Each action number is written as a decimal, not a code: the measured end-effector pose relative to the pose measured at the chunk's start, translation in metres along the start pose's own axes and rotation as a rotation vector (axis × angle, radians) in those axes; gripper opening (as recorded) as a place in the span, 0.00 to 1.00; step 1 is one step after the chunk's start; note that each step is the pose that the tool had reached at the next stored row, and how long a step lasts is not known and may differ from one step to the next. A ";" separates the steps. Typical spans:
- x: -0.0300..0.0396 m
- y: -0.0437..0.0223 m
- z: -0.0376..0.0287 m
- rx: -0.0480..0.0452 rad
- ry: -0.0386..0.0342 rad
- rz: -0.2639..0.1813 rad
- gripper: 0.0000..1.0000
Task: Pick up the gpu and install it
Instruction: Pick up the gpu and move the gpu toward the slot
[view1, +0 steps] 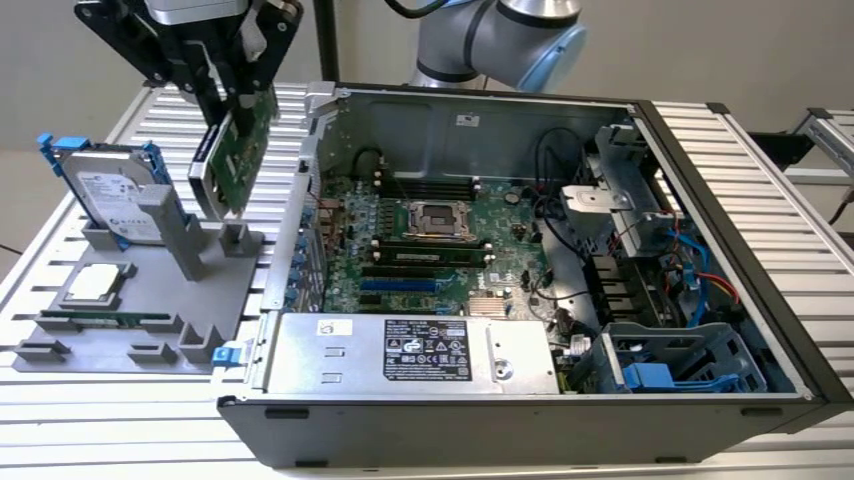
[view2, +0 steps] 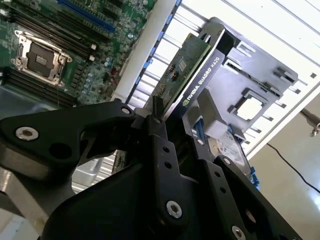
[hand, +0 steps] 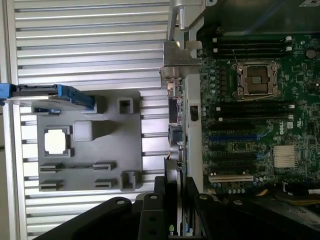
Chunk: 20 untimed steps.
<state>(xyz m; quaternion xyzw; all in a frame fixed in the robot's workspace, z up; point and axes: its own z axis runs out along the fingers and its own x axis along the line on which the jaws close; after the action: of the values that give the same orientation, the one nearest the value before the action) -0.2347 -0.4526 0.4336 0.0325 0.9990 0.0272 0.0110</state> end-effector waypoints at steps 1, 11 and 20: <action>-0.0021 0.0001 0.0000 0.0000 0.0000 0.000 0.00; -0.0203 0.0013 0.0004 0.0001 0.0001 0.000 0.00; -0.0365 0.0023 0.0008 0.0000 0.0001 0.000 0.00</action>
<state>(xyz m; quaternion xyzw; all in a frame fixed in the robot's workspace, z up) -0.1981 -0.4526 0.4337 0.0325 0.9990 0.0272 0.0110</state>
